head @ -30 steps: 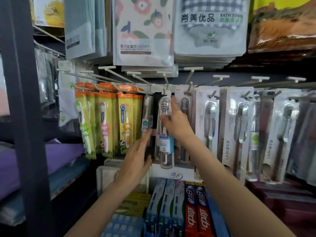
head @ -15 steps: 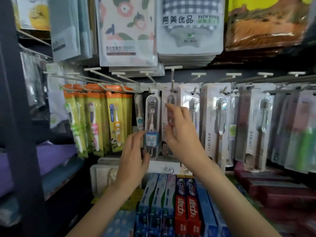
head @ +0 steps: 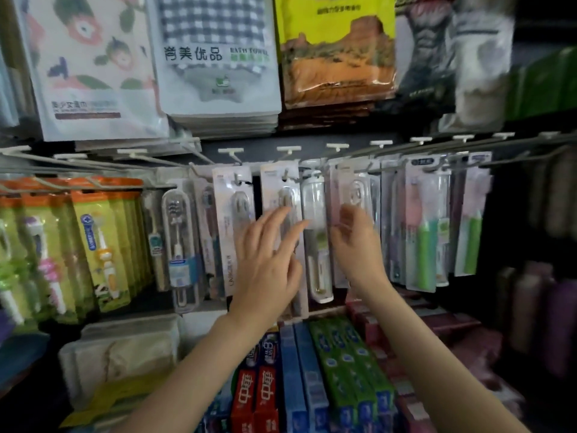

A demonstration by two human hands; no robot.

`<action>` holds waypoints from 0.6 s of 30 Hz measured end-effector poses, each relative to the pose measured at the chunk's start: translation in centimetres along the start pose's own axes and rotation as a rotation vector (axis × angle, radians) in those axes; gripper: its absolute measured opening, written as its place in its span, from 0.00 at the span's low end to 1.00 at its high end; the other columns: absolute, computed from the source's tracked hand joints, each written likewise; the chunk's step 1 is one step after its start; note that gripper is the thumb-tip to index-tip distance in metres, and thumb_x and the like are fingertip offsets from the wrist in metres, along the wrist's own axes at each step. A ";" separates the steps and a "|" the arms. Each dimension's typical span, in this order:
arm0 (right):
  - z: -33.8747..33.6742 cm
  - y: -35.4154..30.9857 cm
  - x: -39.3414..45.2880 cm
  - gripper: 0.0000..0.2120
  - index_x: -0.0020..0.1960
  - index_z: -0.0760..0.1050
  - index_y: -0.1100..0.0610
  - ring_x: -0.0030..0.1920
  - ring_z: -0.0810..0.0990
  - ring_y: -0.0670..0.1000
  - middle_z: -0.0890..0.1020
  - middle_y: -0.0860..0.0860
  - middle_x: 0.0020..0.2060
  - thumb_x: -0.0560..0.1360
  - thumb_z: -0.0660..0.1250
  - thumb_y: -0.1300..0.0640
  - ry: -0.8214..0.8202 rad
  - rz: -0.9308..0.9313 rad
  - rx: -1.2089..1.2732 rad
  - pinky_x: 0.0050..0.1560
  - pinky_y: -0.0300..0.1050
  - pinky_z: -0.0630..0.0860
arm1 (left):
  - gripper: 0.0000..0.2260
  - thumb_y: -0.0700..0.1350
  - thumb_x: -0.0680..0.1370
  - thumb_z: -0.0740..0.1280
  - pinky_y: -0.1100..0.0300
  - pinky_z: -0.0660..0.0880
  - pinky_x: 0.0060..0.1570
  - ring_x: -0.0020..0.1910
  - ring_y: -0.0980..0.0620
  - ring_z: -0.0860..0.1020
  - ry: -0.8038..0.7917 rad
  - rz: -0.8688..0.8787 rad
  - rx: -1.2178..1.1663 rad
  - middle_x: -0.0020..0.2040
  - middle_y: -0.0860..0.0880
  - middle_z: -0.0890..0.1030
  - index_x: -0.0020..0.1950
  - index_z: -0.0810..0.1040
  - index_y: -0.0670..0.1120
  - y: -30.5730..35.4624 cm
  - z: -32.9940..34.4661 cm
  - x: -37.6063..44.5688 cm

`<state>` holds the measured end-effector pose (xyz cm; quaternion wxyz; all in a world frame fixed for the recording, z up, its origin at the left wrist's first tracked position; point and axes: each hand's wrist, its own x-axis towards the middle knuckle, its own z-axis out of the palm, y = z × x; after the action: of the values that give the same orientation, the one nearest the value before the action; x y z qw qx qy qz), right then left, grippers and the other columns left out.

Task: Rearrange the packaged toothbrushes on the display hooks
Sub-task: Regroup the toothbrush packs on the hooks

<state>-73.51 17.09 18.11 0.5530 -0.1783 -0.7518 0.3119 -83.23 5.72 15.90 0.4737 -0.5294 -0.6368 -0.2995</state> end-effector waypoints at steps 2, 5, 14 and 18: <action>-0.1 0.6 0.4 0.20 0.67 0.65 0.61 0.60 0.74 0.50 0.75 0.54 0.60 0.76 0.62 0.63 -0.016 -0.021 -0.004 0.60 0.41 0.71 | 0.20 0.44 0.75 0.56 0.47 0.52 0.70 0.72 0.46 0.58 -0.043 0.038 0.088 0.72 0.46 0.64 0.68 0.68 0.49 0.6 0.9 0.5; -0.7 0.9 0.9 0.18 0.66 0.67 0.61 0.57 0.75 0.47 0.76 0.53 0.59 0.77 0.62 0.64 -0.017 -0.034 0.021 0.56 0.33 0.70 | 0.20 0.45 0.75 0.55 0.45 0.50 0.70 0.73 0.46 0.56 -0.069 0.063 0.171 0.73 0.48 0.60 0.66 0.70 0.49 0.7 1.5 0.7; -0.1 2.1 0.5 0.19 0.66 0.67 0.63 0.59 0.76 0.55 0.76 0.58 0.59 0.76 0.57 0.70 -0.192 -0.191 -0.147 0.58 0.39 0.72 | 0.19 0.44 0.74 0.55 0.46 0.49 0.71 0.73 0.46 0.57 -0.075 0.037 0.291 0.72 0.47 0.63 0.63 0.74 0.45 0.8 1.8 0.8; 2.2 3.7 1.0 0.24 0.71 0.60 0.65 0.67 0.68 0.58 0.69 0.61 0.66 0.75 0.57 0.72 -0.195 -0.088 -0.237 0.66 0.44 0.64 | 0.19 0.43 0.74 0.58 0.44 0.46 0.72 0.73 0.47 0.56 -0.118 0.200 0.439 0.70 0.46 0.68 0.64 0.74 0.43 1.4 2.2 0.6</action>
<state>-76.21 19.82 15.95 0.4658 -0.1780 -0.8404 0.2123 -82.49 8.30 15.48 0.5667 -0.4909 -0.6575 -0.0740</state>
